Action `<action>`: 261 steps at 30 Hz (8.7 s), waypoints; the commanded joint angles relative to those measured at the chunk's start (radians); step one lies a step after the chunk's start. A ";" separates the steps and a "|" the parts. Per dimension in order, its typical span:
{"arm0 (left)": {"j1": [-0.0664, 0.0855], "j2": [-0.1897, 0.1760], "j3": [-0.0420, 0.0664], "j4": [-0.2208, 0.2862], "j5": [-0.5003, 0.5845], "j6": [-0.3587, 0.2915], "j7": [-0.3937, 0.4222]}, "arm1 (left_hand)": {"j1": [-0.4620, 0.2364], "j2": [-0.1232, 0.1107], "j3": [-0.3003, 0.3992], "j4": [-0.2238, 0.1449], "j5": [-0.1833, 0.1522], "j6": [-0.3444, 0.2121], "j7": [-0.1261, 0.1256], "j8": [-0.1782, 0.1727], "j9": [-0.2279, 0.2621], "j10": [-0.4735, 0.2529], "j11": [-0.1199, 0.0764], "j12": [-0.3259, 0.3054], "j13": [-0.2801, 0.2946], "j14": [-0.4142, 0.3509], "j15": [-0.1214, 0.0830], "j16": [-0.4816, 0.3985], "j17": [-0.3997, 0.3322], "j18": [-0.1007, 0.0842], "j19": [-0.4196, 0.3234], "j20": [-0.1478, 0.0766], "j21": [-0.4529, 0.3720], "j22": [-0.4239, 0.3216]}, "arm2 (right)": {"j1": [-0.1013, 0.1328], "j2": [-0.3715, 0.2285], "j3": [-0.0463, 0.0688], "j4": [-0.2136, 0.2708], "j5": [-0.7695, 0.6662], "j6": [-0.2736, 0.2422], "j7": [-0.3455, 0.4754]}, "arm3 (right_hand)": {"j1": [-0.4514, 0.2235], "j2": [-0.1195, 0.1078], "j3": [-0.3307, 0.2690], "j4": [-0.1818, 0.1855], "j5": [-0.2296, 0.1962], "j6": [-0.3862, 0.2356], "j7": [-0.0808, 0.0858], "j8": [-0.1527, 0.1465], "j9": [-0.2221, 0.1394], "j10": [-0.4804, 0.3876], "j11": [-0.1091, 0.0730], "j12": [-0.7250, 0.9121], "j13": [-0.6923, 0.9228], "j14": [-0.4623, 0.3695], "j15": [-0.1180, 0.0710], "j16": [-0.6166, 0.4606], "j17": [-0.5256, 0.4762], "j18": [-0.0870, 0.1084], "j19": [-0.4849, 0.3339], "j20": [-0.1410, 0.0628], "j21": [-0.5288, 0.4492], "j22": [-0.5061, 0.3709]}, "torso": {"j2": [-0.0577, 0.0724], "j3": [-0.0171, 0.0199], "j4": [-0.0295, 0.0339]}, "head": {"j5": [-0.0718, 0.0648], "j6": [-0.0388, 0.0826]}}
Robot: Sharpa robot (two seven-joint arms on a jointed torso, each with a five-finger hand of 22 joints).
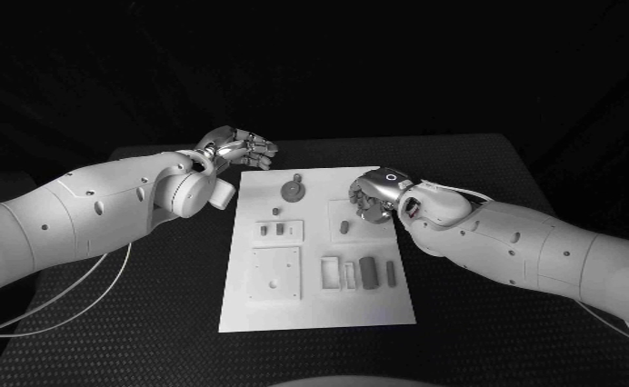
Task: Assemble the parts on the task board
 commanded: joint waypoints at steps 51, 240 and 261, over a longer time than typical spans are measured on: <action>0.002 0.001 0.001 0.007 0.005 0.018 0.001 | -0.008 -0.001 -0.003 0.008 -0.003 -0.015 0.002 0.000 -0.002 -0.010 -0.001 0.000 -0.005 0.001 0.005 -0.008 0.005 0.021 -0.008 -0.001 0.002 0.003 | -0.013 0.019 -0.017 -0.047 -0.105 0.051 -0.063 | 0.024 0.028 0.003 -0.004 0.001 0.084 -0.033 0.040 -0.003 0.100 -0.042 0.031 0.017 0.081 -0.039 0.043 0.032 0.029 0.085 -0.021 0.029 0.019 | -0.001 0.0005 -0.0012 | -0.005 -0.008; 0.002 -0.005 0.001 0.006 0.004 0.025 -0.014 | -0.007 0.002 -0.001 0.015 0.000 -0.021 0.003 0.008 -0.003 -0.012 0.000 0.006 -0.014 0.006 0.003 -0.019 0.023 0.022 -0.009 -0.002 0.004 0.008 | -0.013 0.024 -0.022 -0.036 -0.155 0.056 -0.086 | 0.058 0.003 -0.009 -0.005 0.001 0.096 -0.045 0.078 0.015 0.142 -0.066 0.042 0.115 0.008 -0.017 0.021 0.129 0.029 0.213 -0.149 0.405 0.130 | -0.001 0.0004 -0.0014 | -0.005 -0.025; 0.002 -0.004 0.001 0.003 0.004 0.025 -0.015 | -0.007 0.002 -0.001 0.015 0.001 -0.022 0.003 0.009 -0.003 -0.012 0.000 0.006 -0.015 0.007 0.004 -0.021 0.025 0.021 -0.008 -0.002 0.004 0.009 | -0.010 0.015 -0.017 -0.026 -0.123 -0.014 -0.074 | 0.060 -0.003 -0.010 -0.004 0.001 0.103 -0.049 0.082 0.024 0.151 -0.072 0.042 0.128 0.022 -0.023 0.021 0.136 0.029 0.221 -0.155 0.416 0.128 | -0.001 0.0006 -0.0013 | -0.005 -0.021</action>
